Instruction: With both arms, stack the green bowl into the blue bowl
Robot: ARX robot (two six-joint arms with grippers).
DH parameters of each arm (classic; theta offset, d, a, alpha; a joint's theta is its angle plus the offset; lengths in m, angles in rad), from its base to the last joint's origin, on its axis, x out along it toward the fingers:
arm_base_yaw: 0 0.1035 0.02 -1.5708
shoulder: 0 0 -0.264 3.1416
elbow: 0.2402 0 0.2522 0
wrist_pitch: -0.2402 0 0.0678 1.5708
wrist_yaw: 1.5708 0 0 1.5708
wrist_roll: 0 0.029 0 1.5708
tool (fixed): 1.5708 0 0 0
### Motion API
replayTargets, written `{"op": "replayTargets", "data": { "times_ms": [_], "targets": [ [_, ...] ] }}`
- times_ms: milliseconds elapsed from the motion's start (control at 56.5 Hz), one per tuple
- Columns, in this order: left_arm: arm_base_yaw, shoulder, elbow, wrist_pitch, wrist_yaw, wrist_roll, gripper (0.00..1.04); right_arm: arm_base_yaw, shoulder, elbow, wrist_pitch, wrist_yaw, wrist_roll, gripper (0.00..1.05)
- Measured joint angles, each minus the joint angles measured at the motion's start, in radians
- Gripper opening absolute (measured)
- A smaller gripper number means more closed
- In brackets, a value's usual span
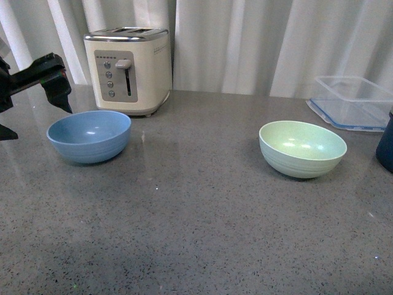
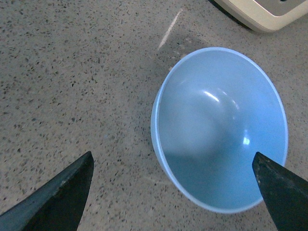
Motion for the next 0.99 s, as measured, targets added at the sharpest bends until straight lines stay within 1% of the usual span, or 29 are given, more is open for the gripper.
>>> {"op": "replayTargets", "data": {
  "times_ms": [177, 354, 425, 460, 549, 620, 638, 673, 708, 744, 885, 992],
  "targets": [
    [-0.019, 0.08, 0.053, -0.016, -0.027, -0.004, 0.98, 0.0, 0.0, 0.0, 0.0, 0.0, 0.0, 0.95],
    [-0.023, 0.116, 0.064, -0.019, -0.034, -0.006, 0.61, 0.0, 0.0, 0.0, 0.0, 0.0, 0.0, 0.95],
    [-0.023, 0.117, 0.064, -0.02, -0.037, -0.008, 0.5, 0.0, 0.0, 0.0, 0.0, 0.0, 0.0, 0.95],
    [-0.023, 0.117, 0.064, -0.02, -0.037, -0.008, 0.46, 0.0, 0.0, 0.0, 0.0, 0.0, 0.0, 0.95],
    [-0.021, 0.117, 0.064, -0.019, -0.025, -0.013, 0.32, 0.0, 0.0, 0.0, 0.0, 0.0, 0.0, 0.95],
    [-0.019, 0.117, 0.064, -0.019, -0.019, -0.015, 0.23, 0.0, 0.0, 0.0, 0.0, 0.0, 0.0, 0.95],
    [-0.019, 0.116, 0.064, -0.02, -0.014, -0.019, 0.18, 0.0, 0.0, 0.0, 0.0, 0.0, 0.0, 0.95],
    [-0.019, 0.114, 0.064, -0.02, -0.008, -0.019, 0.11, 0.0, 0.0, 0.0, 0.0, 0.0, 0.0, 0.95],
    [-0.019, 0.109, 0.064, -0.025, 0.003, -0.018, 0.06, 0.0, 0.0, 0.0, 0.0, 0.0, 0.0, 0.95],
    [-0.021, 0.103, 0.064, -0.035, 0.009, -0.023, 0.03, 0.0, 0.0, 0.0, 0.0, 0.0, 0.0, 0.95],
    [-0.035, 0.064, 0.066, -0.071, 0.017, -0.017, 0.04, 0.0, 0.0, 0.0, 0.0, 0.0, 0.0, 0.95],
    [-0.064, 0.031, 0.092, -0.086, 0.023, -0.019, 0.04, 0.0, 0.0, 0.0, 0.0, 0.0, 0.0, 0.95]
  ]
}}
